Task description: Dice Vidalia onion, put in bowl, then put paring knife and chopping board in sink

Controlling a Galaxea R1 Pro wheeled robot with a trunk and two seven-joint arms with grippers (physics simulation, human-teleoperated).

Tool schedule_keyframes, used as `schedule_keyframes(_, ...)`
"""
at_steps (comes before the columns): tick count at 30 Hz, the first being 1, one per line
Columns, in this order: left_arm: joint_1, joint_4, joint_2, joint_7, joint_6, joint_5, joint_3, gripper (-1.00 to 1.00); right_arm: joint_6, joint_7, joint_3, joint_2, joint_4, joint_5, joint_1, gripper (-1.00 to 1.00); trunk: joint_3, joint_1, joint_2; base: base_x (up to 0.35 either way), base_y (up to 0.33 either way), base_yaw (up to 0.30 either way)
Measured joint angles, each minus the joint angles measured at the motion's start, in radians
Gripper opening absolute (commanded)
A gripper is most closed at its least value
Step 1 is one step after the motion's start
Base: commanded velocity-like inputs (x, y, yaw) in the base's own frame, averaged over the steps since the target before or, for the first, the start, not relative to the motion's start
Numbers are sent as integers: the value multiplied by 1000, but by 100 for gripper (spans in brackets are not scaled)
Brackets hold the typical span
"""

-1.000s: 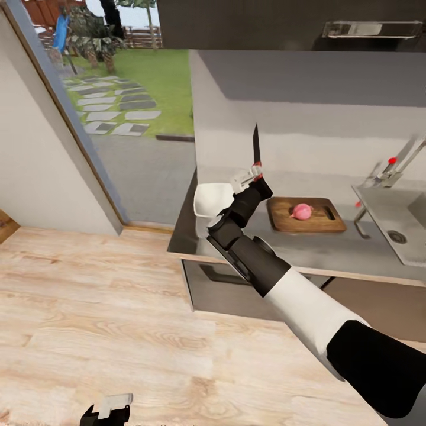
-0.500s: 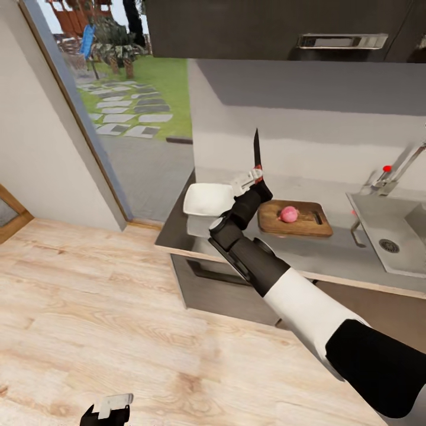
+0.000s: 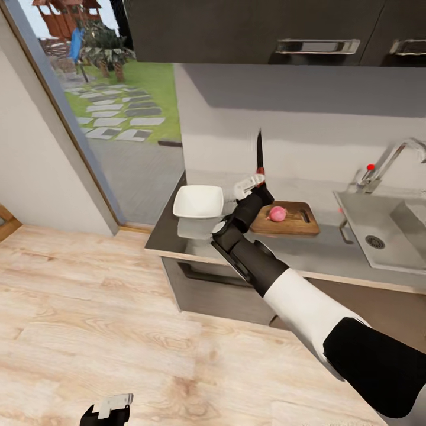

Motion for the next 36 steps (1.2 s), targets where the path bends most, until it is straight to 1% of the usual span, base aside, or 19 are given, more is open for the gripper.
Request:
schedule_keyframes(6, 0, 0, -1, -4, 0, -1, 0, 100, -2, -70, 1, 0, 1, 2, 0, -100, 7, 0, 0, 0, 0, -196)
schedule_keyframes(13, 0, 0, -3, -5, 0, -1, 0, 100, -5, -78, 1, 0, 8, -3, 0, -100, 16, 0, 0, 0, 0, -185)
schedule_keyframes(16, 0, 0, -15, -4, 0, -1, 0, 100, -3, -80, 3, 0, 36, -3, 0, -100, 20, 0, 0, 0, 0, -155)
schedule_keyframes(20, 0, 0, -20, -8, 0, -1, 0, 100, 1, -104, 6, 0, 62, -2, 0, -100, 25, 0, 0, 0, 0, -106)
schedule_keyframes(23, 0, 0, -26, -31, 0, -1, 0, 100, 2, -132, 8, 0, 68, -3, 0, -100, 26, 0, 0, 0, 0, -27)
schedule_keyframes(26, 0, 0, -27, -46, 0, -1, 0, 100, 1, -141, 9, 0, 69, -3, 0, -100, 26, 0, 0, 0, 0, -8)
schedule_keyframes(28, 0, 0, -27, -50, 1, -1, 0, 100, -1, -146, 9, 0, 70, -3, 0, -100, 26, 0, 0, 0, 0, -2)
schedule_keyframes(30, 0, -1, -27, -51, 1, -1, 0, 100, -4, -148, 8, 0, 71, -5, 0, -100, 20, 8, -14, 0, 0, -1)
schedule_keyframes(32, 0, -1, -26, -53, 3, -1, 0, 100, -42, -147, 8, 0, 78, -4, 26, -100, 14, 15, -28, 0, 0, 0)
schedule_keyframes(36, 0, 0, -19, -54, 18, -1, 0, 100, -92, -164, 10, 0, 82, 1, 49, -100, 1, 31, -56, 0, 0, 0)
